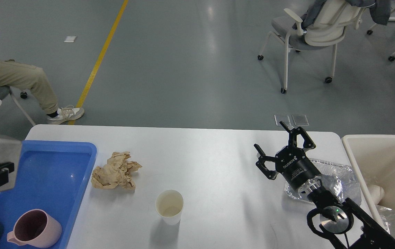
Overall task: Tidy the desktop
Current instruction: 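Lift the metal tin and place it into the blue tray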
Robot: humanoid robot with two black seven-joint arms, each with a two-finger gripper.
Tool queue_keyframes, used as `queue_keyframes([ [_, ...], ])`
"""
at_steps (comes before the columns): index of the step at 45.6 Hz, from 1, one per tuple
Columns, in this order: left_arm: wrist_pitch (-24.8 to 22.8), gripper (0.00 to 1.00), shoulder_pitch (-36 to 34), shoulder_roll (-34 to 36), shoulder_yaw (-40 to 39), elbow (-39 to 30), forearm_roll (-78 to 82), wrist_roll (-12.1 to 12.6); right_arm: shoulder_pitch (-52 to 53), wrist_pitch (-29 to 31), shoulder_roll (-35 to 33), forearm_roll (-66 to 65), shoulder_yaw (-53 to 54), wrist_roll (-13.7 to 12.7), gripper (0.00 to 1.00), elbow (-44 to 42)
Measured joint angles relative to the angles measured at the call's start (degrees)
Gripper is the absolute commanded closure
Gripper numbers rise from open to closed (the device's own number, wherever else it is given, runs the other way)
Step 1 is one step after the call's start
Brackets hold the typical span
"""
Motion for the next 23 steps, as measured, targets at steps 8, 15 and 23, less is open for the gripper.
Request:
queue_keyframes([
  [8, -0.9, 0.97, -0.13, -6.04, 0.13, 12.07, -0.24, 0.19, 0.06, 0.0, 0.5, 0.0, -0.1, 0.0, 0.0, 0.04],
  [15, -2.31, 0.97, -0.6, -13.72, 0.15, 21.51, -0.13, 0.2, -0.06, -0.01, 0.56, 0.0, -0.18, 0.0, 0.0, 0.07],
  [23, -3.57, 0.97, -1.28, -22.61, 0.22, 30.11, 0.34, 0.13, -0.54, -0.02, 0.15, 0.0, -0.15, 0.0, 0.0, 0.21],
])
